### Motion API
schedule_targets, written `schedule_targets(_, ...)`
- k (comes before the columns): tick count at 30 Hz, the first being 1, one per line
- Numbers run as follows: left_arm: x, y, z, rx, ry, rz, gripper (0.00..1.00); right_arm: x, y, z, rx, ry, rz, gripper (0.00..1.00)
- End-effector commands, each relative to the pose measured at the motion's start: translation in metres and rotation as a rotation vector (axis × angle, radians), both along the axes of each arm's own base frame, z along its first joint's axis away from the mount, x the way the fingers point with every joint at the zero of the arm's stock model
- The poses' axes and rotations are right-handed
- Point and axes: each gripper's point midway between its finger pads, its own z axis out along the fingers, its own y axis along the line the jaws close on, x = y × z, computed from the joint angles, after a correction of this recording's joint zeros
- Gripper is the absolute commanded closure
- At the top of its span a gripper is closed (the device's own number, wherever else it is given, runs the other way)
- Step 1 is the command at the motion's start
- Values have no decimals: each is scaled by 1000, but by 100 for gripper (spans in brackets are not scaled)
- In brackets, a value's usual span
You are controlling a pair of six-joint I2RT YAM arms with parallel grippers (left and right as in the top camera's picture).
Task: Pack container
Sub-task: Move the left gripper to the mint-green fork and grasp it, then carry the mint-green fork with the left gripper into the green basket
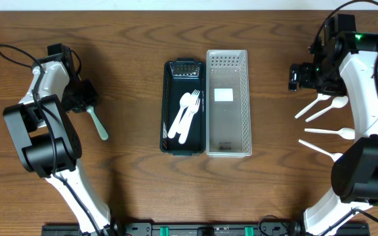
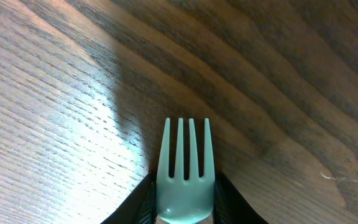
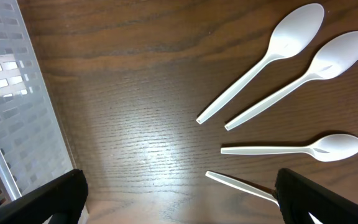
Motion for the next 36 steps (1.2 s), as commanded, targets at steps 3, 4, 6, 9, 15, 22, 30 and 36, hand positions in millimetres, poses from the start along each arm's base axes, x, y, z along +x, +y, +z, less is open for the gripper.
schedule_targets(3,-26,1,-17,17,104,-15,79,2,1,10,-5,-27,6,1)
schedule_targets(4,-26,1,-13,19,98,-19,79,2,1,10,-5,-27,6,1)
schedule_targets(6,-25,-1,-1,28,83,-33,80,2,1,10,-5,-28,6,1)
schedule_targets(9,-22,-9,29,50,45,-62,81,1,1,10,-5,-27,6,1)
schedule_targets(15,-24,-54,108,79,-79,-175,81,2,1,10,-5,-27,6,1)
schedule_targets(22,-44,-163,194,75,-273,-445,81,2,1,10,-5,-28,6,1)
schedule_targets(30,-55,-289,211,-3,-415,-689,81,0,1,9,-4,-20,6,1)
schedule_targets(36,-36,-319,173,-8,-389,-726,81,-4,2,9,-3,-5,6,1)
